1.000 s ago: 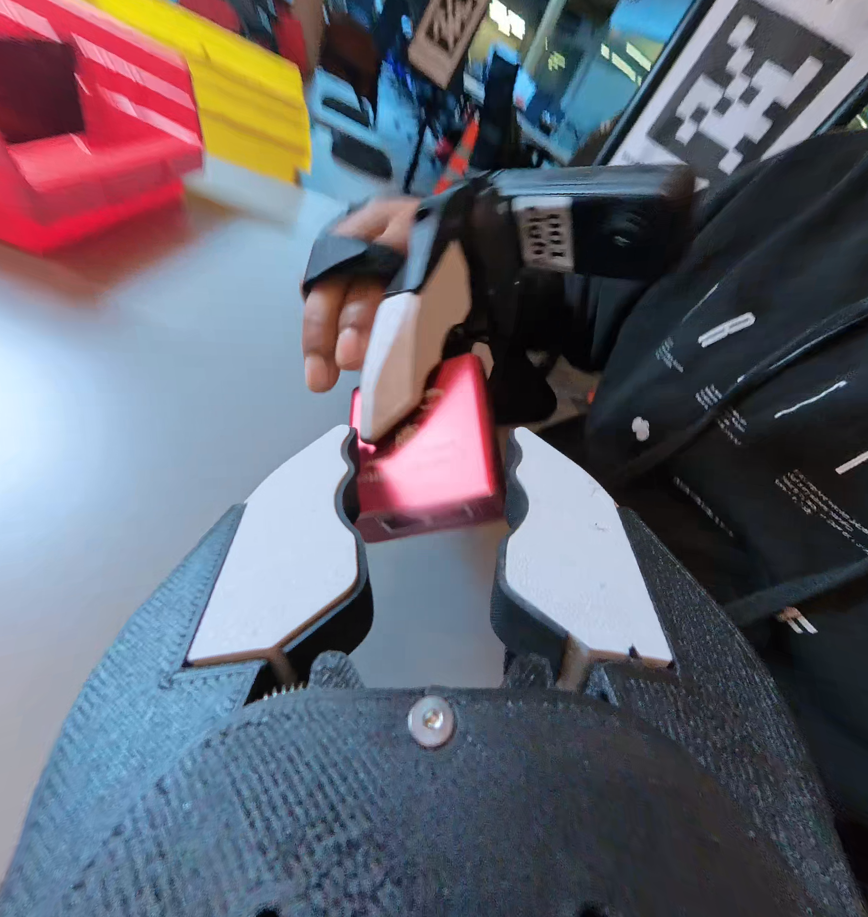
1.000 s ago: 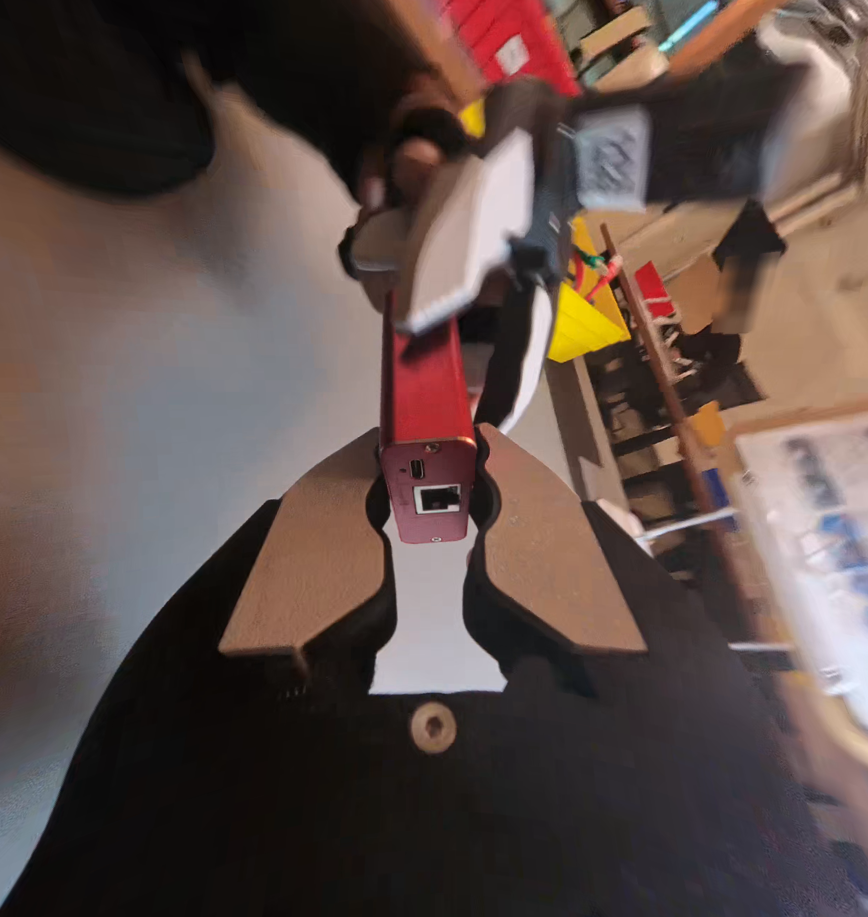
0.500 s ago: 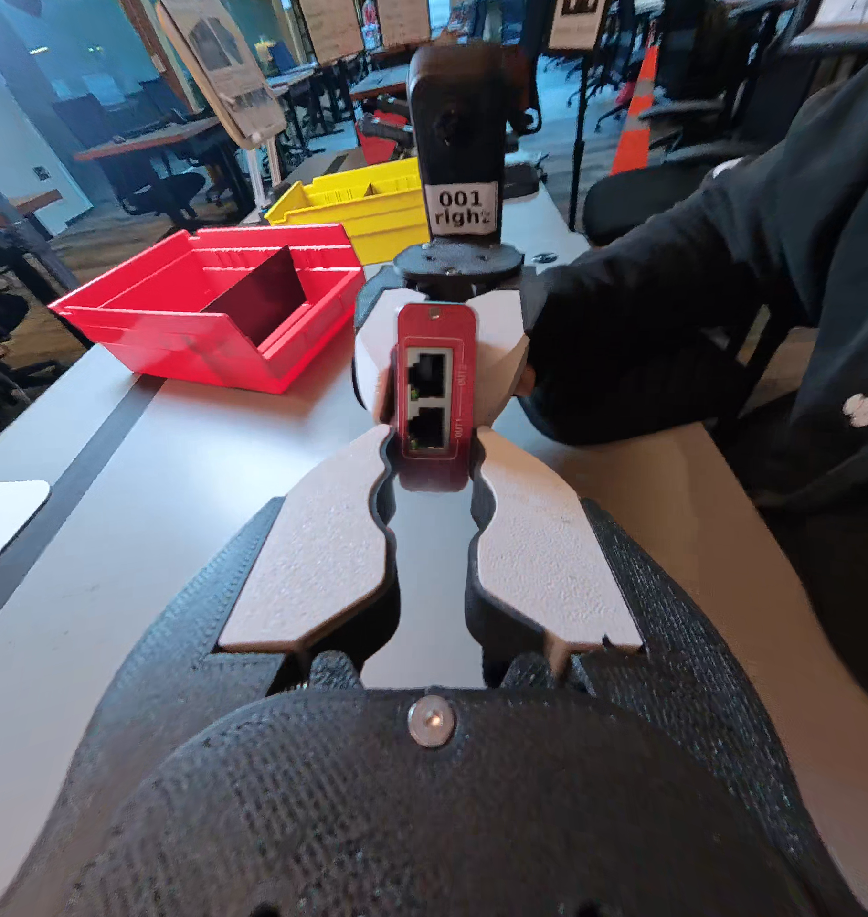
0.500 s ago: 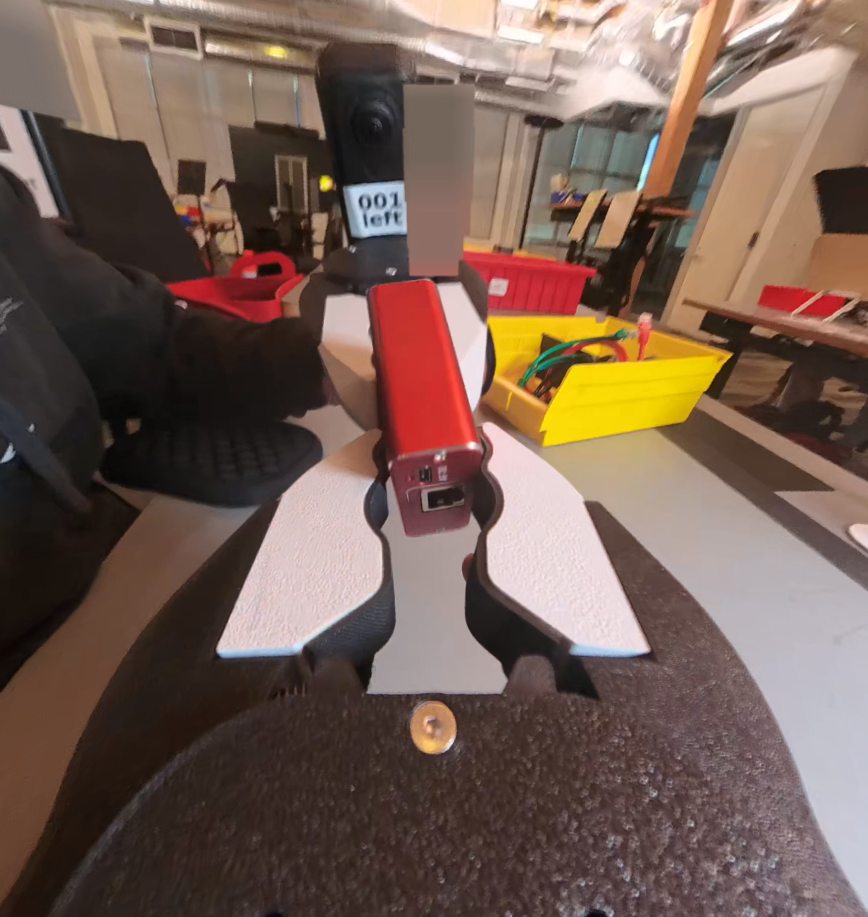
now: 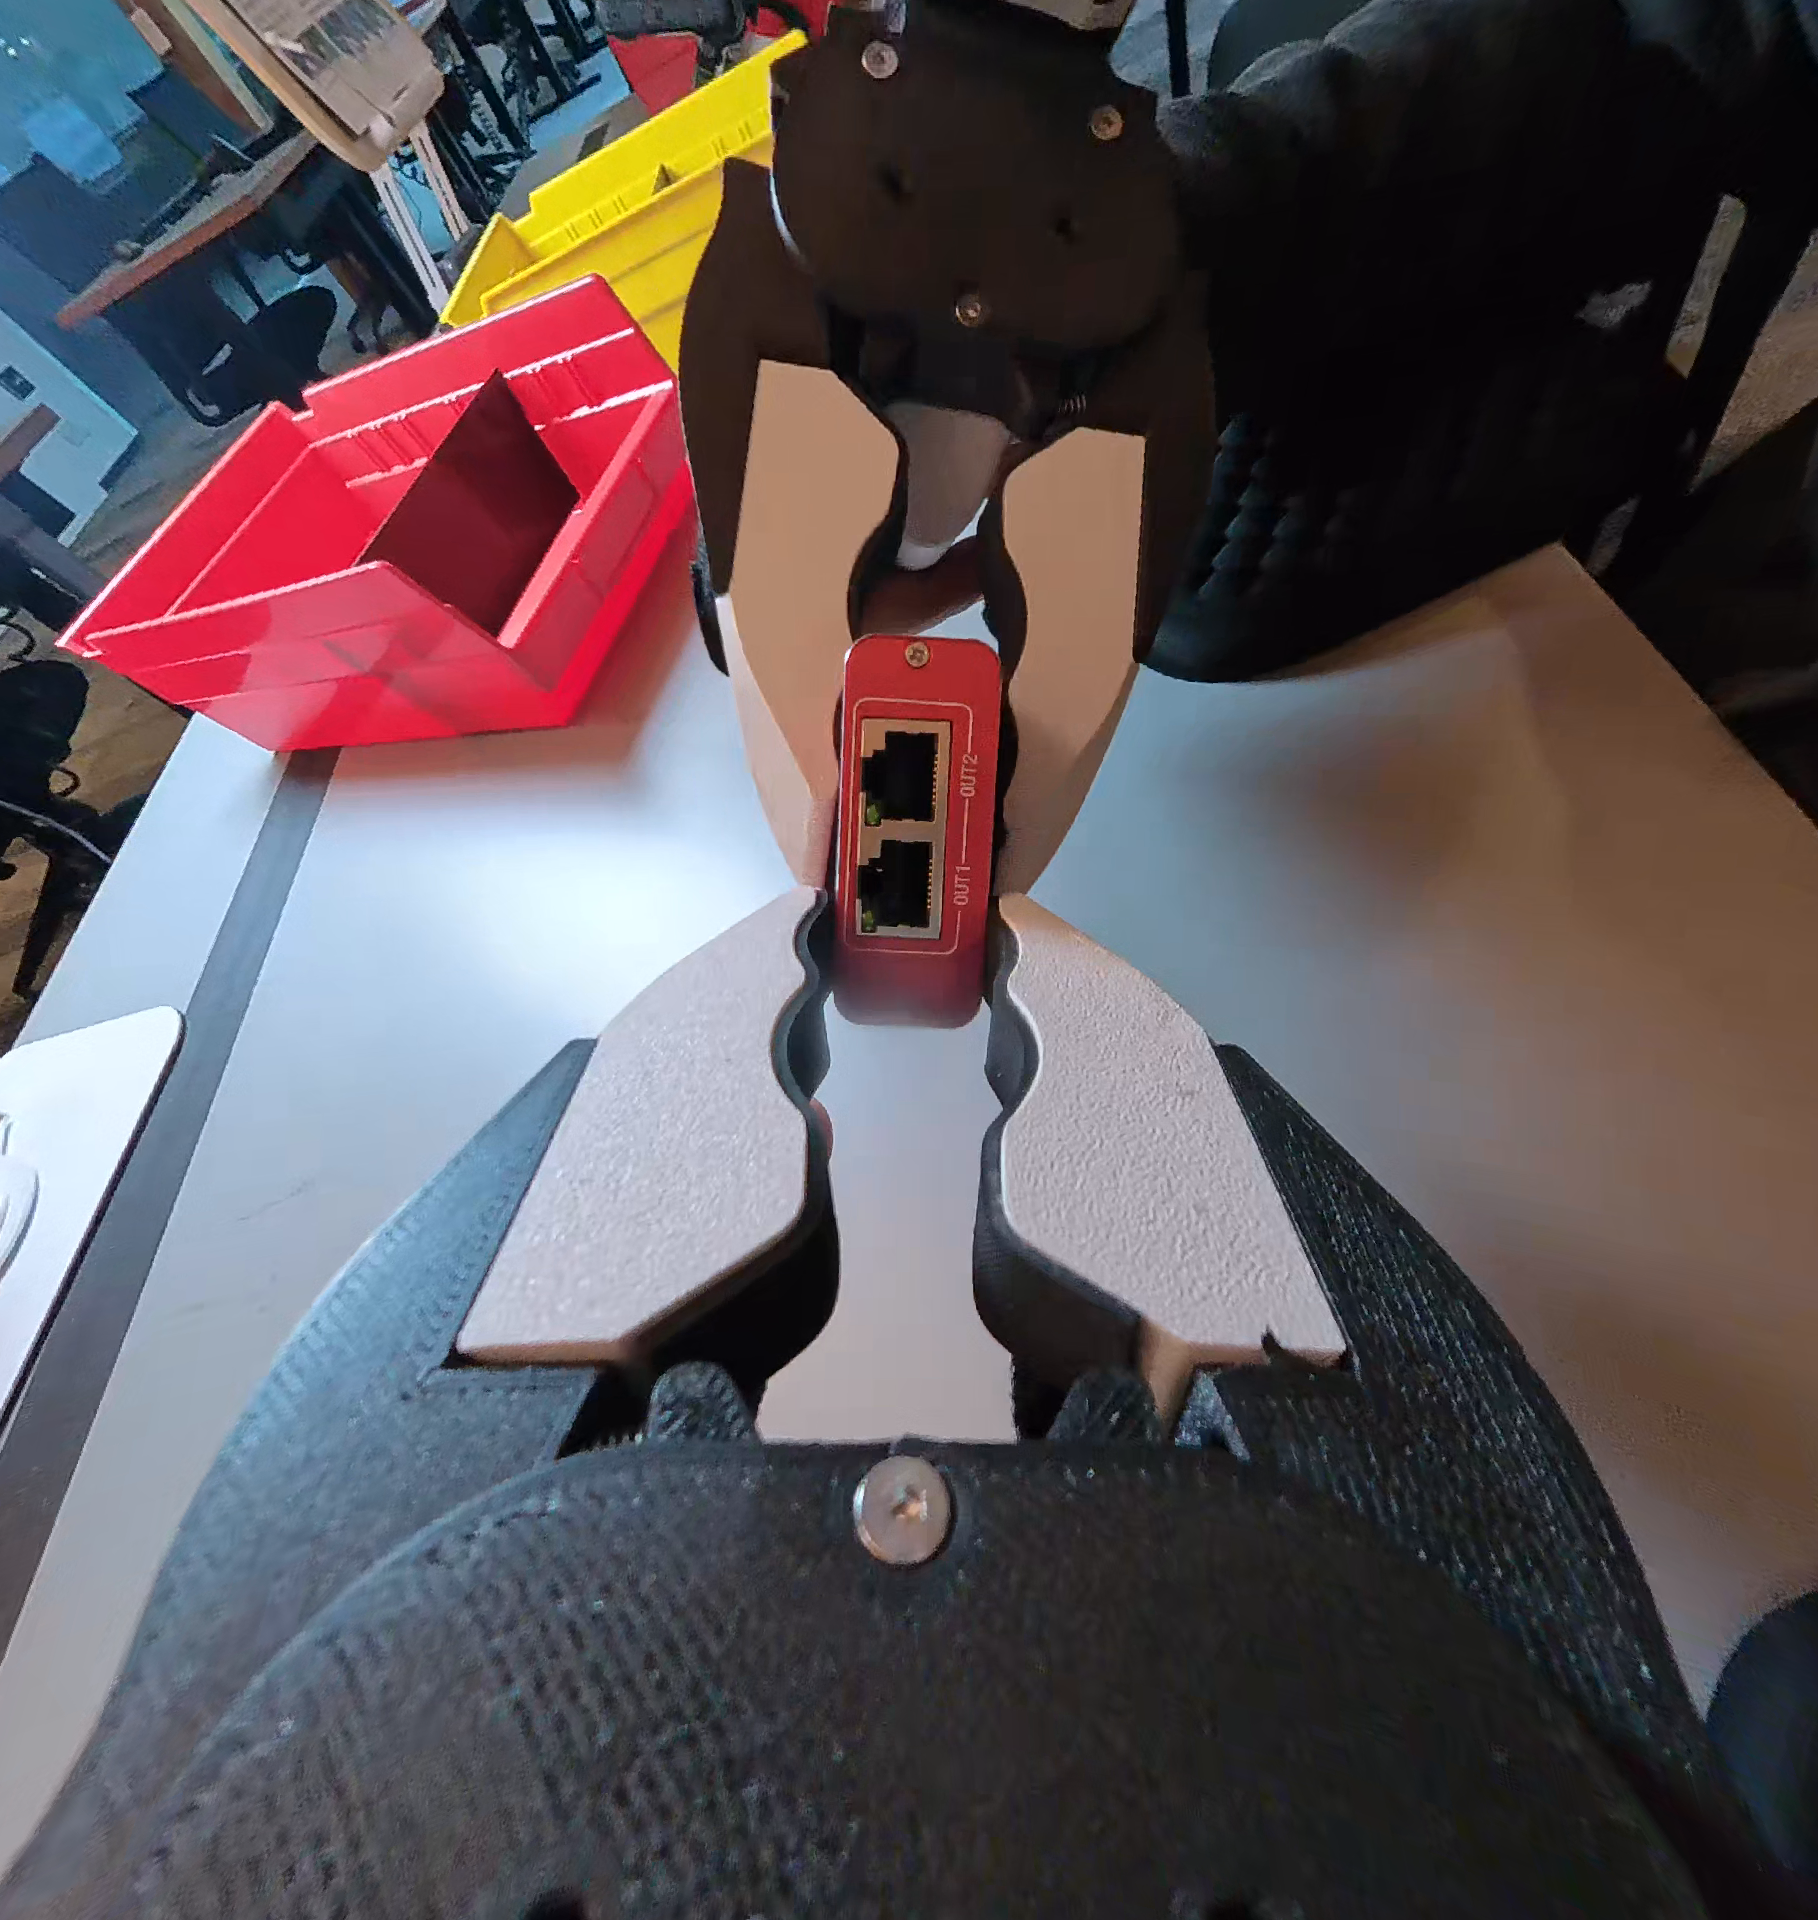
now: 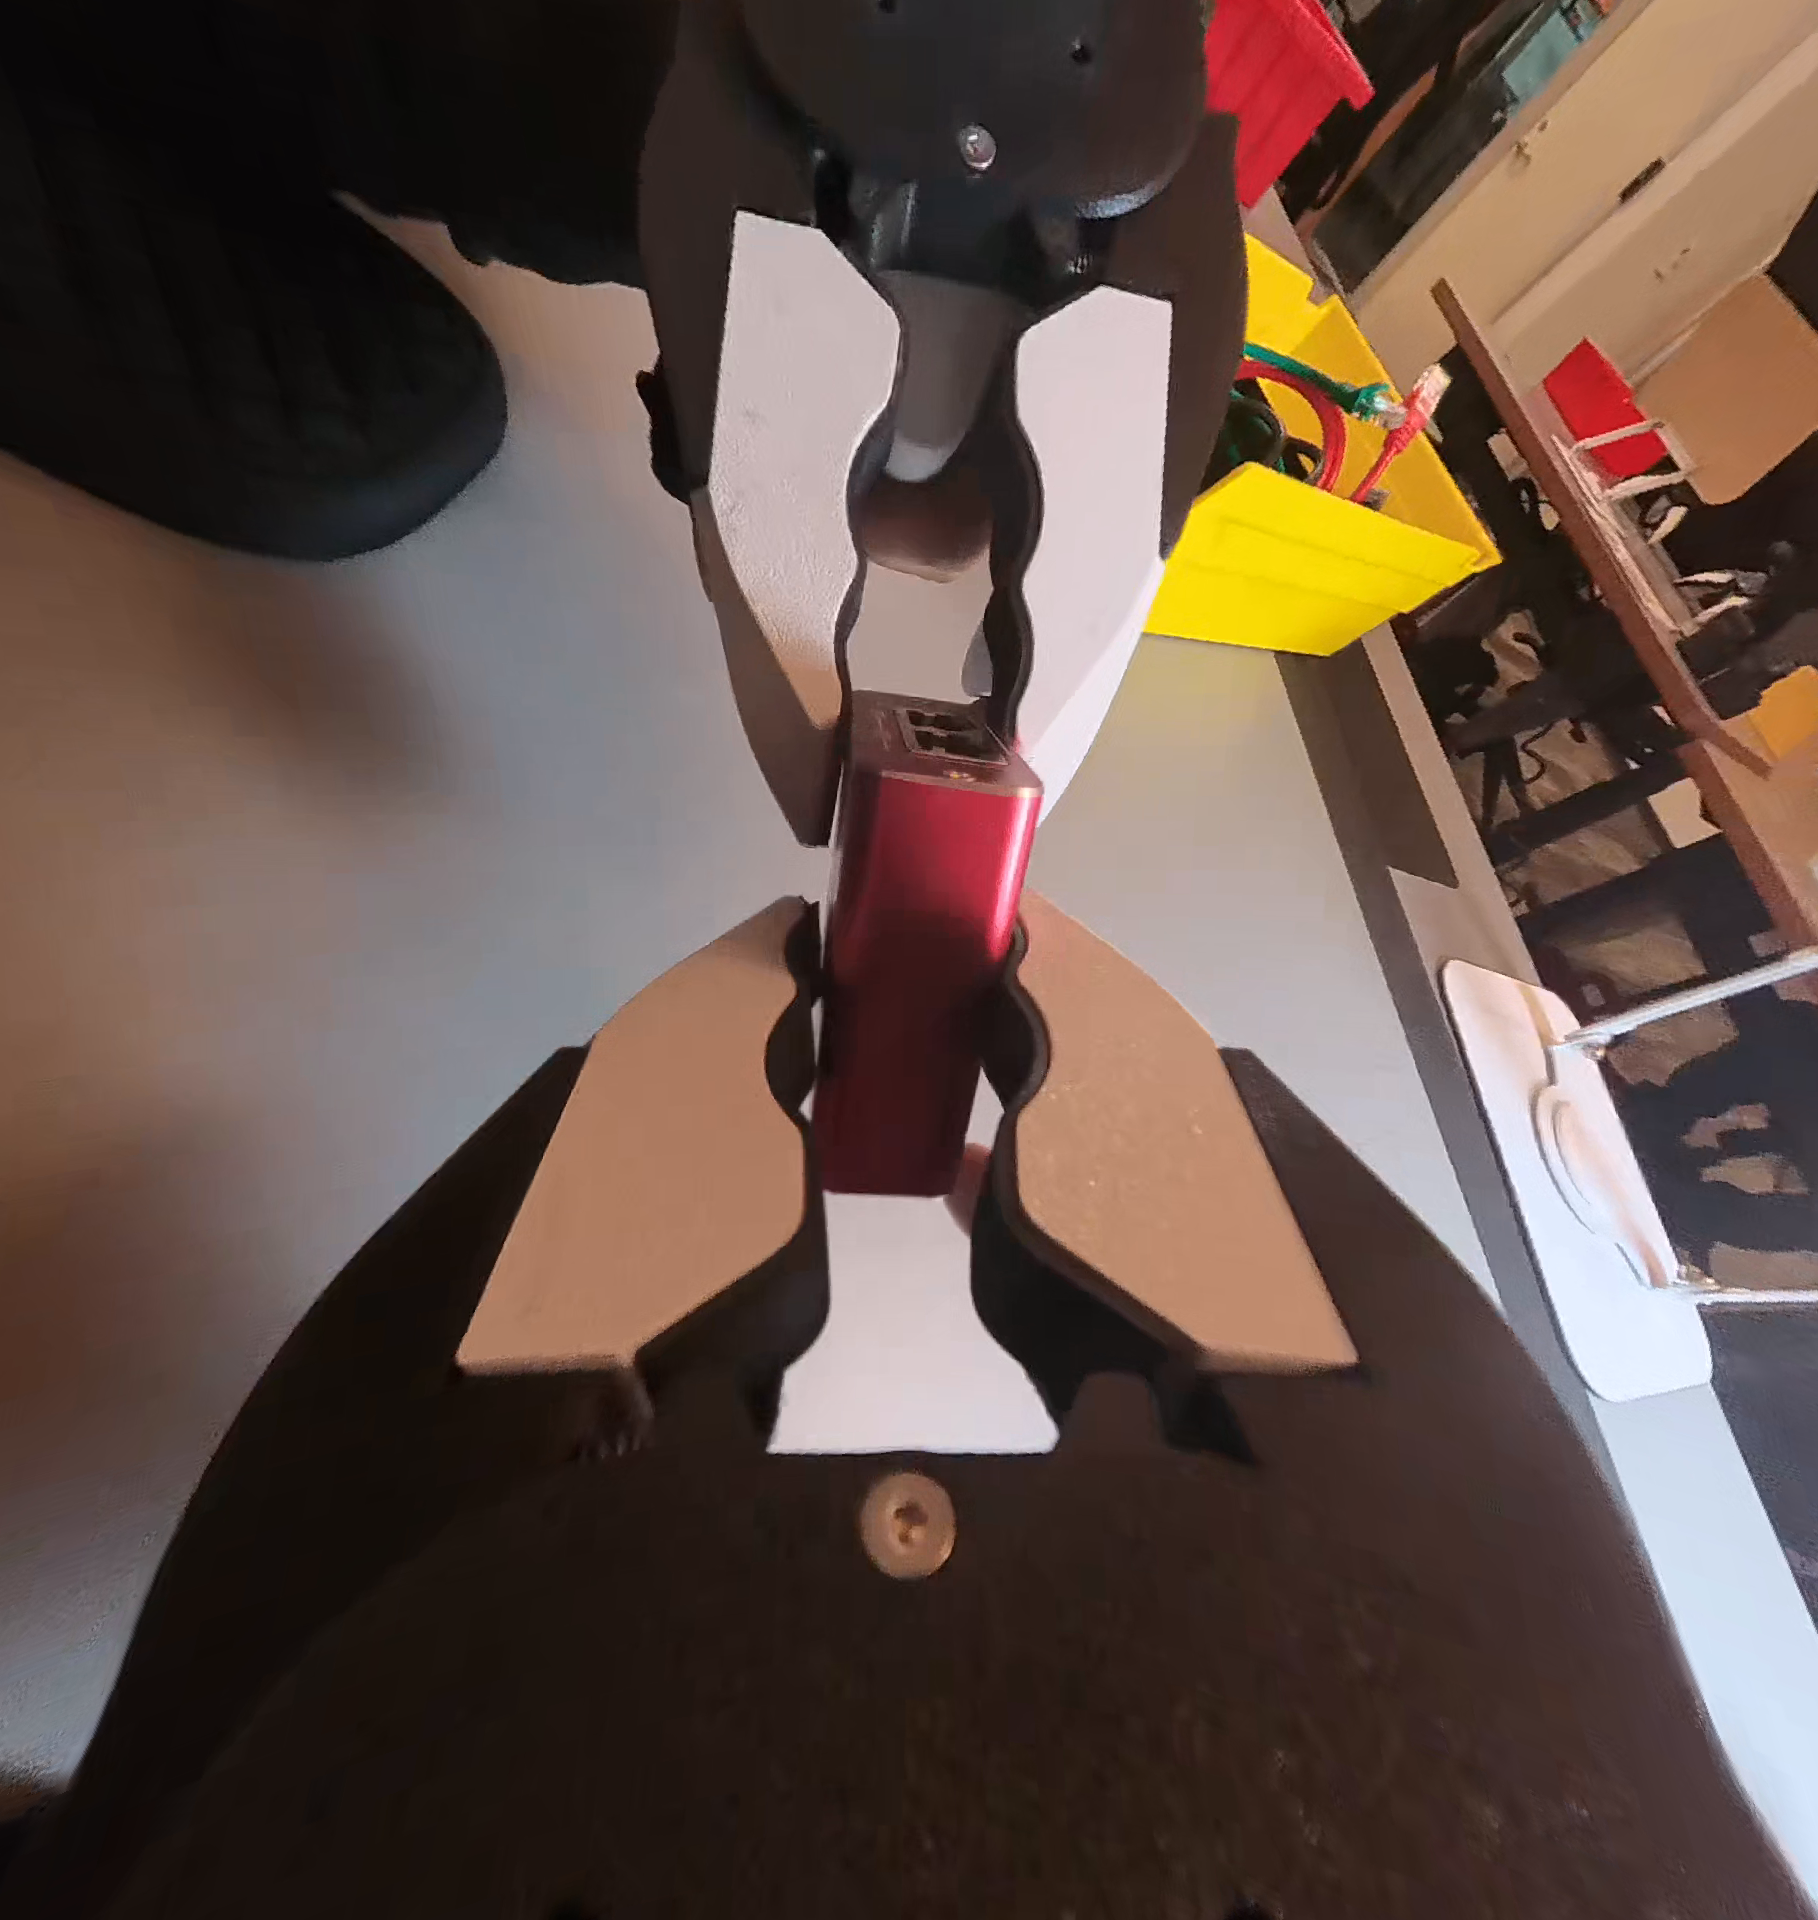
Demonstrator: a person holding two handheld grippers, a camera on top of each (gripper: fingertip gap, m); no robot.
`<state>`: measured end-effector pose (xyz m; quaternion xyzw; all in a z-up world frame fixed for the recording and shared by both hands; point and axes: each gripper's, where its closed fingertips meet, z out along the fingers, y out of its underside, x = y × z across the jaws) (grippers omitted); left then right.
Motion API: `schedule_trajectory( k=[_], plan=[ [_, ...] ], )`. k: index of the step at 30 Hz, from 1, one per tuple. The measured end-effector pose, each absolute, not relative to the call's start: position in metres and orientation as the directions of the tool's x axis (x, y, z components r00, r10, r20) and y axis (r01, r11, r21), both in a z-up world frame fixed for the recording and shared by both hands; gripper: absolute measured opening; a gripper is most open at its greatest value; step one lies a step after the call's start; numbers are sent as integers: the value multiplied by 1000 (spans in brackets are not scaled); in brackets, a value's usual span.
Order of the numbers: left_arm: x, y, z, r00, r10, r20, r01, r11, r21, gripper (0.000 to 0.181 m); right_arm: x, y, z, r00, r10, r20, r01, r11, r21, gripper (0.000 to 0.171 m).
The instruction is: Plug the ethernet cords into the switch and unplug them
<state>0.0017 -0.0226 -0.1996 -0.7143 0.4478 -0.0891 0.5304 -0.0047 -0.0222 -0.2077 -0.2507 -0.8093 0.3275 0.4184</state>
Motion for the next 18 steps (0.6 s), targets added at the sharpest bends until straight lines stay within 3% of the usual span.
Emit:
schedule_trajectory(
  k=[7, 12, 15, 18],
  plan=[
    [-48, -6, -165, 779, -587, -220, -346, -110, -932, 41, -5, 9, -195, -400, 728, 557, 186, 660, -728, 27],
    [-221, -20, -84, 987, -102, -126, -135, -79, -988, 28, 2, 32, -185, -322, 778, 540, 188, 611, -769, 28],
    [-332, -36, -82, 982, 178, -69, -34, -197, -980, 29, 1, 35, -187, -313, 777, 546, 193, 615, -765, 28],
    [-404, -46, -113, 943, 284, -173, -41, -417, -908, 32, 1, 34, -191, -319, 768, 556, 200, 628, -752, 28]
  ],
)
